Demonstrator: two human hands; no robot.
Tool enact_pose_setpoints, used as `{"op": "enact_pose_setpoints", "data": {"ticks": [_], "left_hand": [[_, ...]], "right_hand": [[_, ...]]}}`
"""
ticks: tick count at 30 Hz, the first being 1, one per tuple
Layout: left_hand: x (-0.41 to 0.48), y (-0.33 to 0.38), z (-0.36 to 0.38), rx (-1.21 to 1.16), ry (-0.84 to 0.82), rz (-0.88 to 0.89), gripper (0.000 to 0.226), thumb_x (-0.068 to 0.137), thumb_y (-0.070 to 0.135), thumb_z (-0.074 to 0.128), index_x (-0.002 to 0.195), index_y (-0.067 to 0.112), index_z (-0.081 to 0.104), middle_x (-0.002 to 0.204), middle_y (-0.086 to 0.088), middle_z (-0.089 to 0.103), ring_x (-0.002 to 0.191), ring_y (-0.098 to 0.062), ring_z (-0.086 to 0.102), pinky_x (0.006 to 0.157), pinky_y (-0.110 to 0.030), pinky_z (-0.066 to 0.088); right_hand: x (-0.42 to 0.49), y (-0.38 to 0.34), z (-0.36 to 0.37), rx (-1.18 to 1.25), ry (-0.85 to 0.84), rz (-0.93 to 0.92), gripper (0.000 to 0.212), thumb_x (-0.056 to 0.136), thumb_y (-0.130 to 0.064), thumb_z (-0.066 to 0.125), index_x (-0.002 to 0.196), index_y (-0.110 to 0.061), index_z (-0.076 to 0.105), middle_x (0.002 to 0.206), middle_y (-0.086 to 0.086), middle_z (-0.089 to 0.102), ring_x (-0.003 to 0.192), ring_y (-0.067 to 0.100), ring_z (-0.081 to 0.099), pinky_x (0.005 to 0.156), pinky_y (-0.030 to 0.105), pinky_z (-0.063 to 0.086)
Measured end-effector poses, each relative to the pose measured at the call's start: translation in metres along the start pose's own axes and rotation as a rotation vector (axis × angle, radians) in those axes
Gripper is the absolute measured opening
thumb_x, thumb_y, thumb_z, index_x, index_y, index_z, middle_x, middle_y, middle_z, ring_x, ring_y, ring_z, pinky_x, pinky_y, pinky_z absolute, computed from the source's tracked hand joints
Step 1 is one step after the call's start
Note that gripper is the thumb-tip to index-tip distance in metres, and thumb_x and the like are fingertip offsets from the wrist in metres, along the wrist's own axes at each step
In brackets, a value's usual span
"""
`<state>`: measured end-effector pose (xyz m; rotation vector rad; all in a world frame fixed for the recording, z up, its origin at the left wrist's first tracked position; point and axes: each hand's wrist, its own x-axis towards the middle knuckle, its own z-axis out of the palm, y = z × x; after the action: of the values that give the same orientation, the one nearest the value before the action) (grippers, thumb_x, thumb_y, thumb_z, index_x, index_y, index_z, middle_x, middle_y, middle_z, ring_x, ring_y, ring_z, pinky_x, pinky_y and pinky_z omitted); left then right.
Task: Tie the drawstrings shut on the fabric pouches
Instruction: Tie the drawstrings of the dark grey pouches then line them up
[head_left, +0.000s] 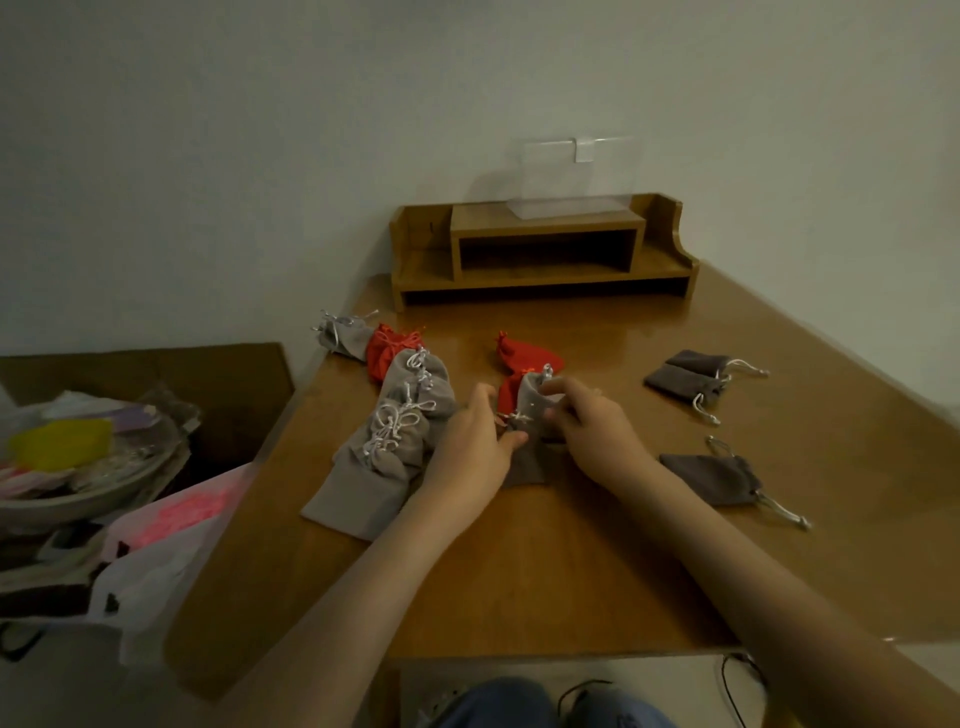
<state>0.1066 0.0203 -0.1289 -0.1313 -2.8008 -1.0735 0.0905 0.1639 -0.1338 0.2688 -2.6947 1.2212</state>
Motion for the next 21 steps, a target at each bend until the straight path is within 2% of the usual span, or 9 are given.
{"op": "enact_pose_setpoints", "data": {"ticks": [1,3,5,7,10,14,17,19,21], "left_hand": [[-0.001,0.003,0.001,0.080,0.053,0.016,0.051,0.091,0.030,0.062,0.134,0.017,0.036,0.117,-0.002,0.052,0.111,-0.019,0.052,0.079,-0.019,0.041],[-0.006,0.013,0.002,0.315,0.180,0.098,0.049,0.094,0.035,0.056,0.136,0.019,0.037,0.133,-0.006,0.039,0.125,-0.023,0.036,0.097,-0.029,0.036],[-0.011,0.027,0.004,0.413,0.256,0.212,0.041,0.097,0.034,0.049,0.136,0.023,0.042,0.137,-0.007,0.033,0.127,-0.024,0.029,0.102,-0.033,0.031],[-0.014,0.040,0.010,0.370,0.204,0.303,0.034,0.099,0.028,0.044,0.132,0.023,0.048,0.134,-0.006,0.037,0.123,-0.023,0.031,0.101,-0.033,0.032],[-0.019,0.063,0.028,0.289,-0.010,0.372,0.034,0.100,0.022,0.042,0.133,0.019,0.047,0.136,-0.006,0.043,0.130,-0.024,0.032,0.105,-0.037,0.033],[-0.027,0.080,0.047,0.194,-0.198,0.317,0.030,0.099,0.027,0.047,0.127,0.017,0.049,0.120,-0.002,0.055,0.112,-0.019,0.050,0.092,-0.034,0.047],[-0.029,0.087,0.056,0.231,-0.295,0.269,0.024,0.098,0.031,0.048,0.117,0.018,0.054,0.107,-0.001,0.061,0.094,-0.016,0.058,0.081,-0.035,0.052],[-0.030,0.090,0.060,0.229,-0.312,0.258,0.022,0.099,0.033,0.047,0.113,0.019,0.055,0.101,0.000,0.062,0.087,-0.016,0.059,0.074,-0.032,0.052],[-0.031,0.090,0.059,0.191,-0.235,0.276,0.025,0.100,0.034,0.043,0.118,0.019,0.053,0.103,0.000,0.059,0.084,-0.014,0.056,0.066,-0.026,0.047]], "right_hand": [[0.000,0.000,-0.003,-0.040,-0.017,-0.001,0.027,0.100,-0.014,0.043,0.126,-0.018,0.049,0.106,0.003,0.058,0.095,0.020,0.059,0.080,0.037,0.054],[0.000,0.001,-0.010,-0.164,-0.052,-0.034,0.029,0.098,-0.008,0.043,0.125,-0.016,0.048,0.110,0.005,0.058,0.094,0.019,0.057,0.074,0.027,0.050],[-0.001,0.005,-0.021,-0.277,-0.081,-0.048,0.031,0.095,-0.003,0.044,0.123,-0.014,0.049,0.113,0.007,0.058,0.094,0.016,0.052,0.072,0.022,0.040],[-0.006,0.010,-0.035,-0.341,-0.093,-0.016,0.031,0.093,-0.003,0.044,0.122,-0.013,0.049,0.117,0.009,0.055,0.104,0.022,0.050,0.078,0.026,0.038],[-0.018,0.021,-0.062,-0.489,-0.062,0.106,0.038,0.088,-0.009,0.049,0.126,-0.010,0.044,0.128,0.011,0.048,0.122,0.031,0.042,0.094,0.034,0.037],[-0.040,0.039,-0.091,-0.604,0.034,0.354,0.052,0.088,-0.029,0.049,0.131,-0.005,0.035,0.136,0.018,0.041,0.125,0.035,0.038,0.100,0.040,0.035],[-0.050,0.055,-0.104,-0.642,-0.065,0.480,0.050,0.092,-0.036,0.044,0.130,-0.004,0.042,0.134,0.019,0.046,0.122,0.035,0.045,0.092,0.038,0.039],[-0.053,0.059,-0.108,-0.641,-0.161,0.428,0.038,0.093,-0.030,0.044,0.122,-0.006,0.049,0.126,0.016,0.050,0.113,0.031,0.050,0.081,0.032,0.040],[-0.053,0.058,-0.106,-0.620,-0.172,0.286,0.021,0.094,-0.027,0.049,0.109,-0.011,0.051,0.116,0.013,0.054,0.101,0.026,0.052,0.076,0.030,0.038]]}}
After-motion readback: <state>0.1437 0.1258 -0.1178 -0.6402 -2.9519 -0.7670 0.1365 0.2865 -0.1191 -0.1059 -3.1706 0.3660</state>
